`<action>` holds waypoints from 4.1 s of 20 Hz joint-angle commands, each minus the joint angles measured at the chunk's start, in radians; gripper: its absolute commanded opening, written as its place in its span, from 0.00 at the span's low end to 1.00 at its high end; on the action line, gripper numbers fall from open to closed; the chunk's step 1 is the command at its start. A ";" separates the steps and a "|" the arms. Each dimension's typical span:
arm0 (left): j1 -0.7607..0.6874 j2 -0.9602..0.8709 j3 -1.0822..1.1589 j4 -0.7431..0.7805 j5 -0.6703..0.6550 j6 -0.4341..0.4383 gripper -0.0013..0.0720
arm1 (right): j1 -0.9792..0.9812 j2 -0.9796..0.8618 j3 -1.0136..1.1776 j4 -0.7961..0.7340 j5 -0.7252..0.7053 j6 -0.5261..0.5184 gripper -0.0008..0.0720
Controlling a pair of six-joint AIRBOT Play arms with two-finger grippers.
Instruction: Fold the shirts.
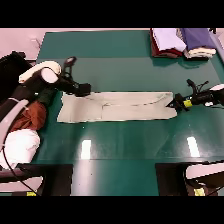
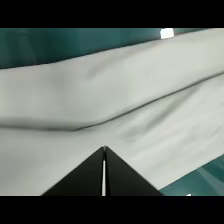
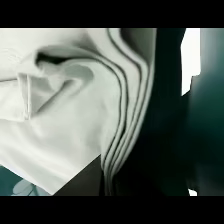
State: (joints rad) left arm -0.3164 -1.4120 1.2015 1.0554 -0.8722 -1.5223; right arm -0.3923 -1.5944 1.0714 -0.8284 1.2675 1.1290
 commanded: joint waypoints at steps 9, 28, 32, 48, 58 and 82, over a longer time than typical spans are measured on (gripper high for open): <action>-0.259 -0.420 0.349 -0.070 0.050 -0.015 0.05 | 0.275 0.310 0.350 0.077 0.078 0.138 0.03; 0.188 -0.172 0.725 0.189 -0.255 -0.040 0.05 | 1.024 0.077 0.527 0.310 -0.475 0.106 0.09; 0.315 -0.042 0.727 0.200 -0.252 -0.040 0.05 | 1.138 -0.125 0.733 0.311 -0.467 0.014 0.57; 0.198 -0.019 0.726 0.194 -0.272 0.038 0.05 | 0.610 0.096 0.029 -0.034 -0.347 0.301 0.83; 0.198 -0.019 0.726 0.169 -0.288 0.038 0.05 | 0.792 -0.238 0.251 0.313 -0.361 0.147 0.64; -0.028 -0.019 0.726 0.168 -0.280 0.056 0.05 | -0.565 0.574 -0.110 -0.195 -0.358 0.203 0.03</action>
State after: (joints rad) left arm -0.3386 -1.4307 1.9259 1.2259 -1.1648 -1.4544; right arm -0.7502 -1.0832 1.0153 -1.0054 0.9062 1.3327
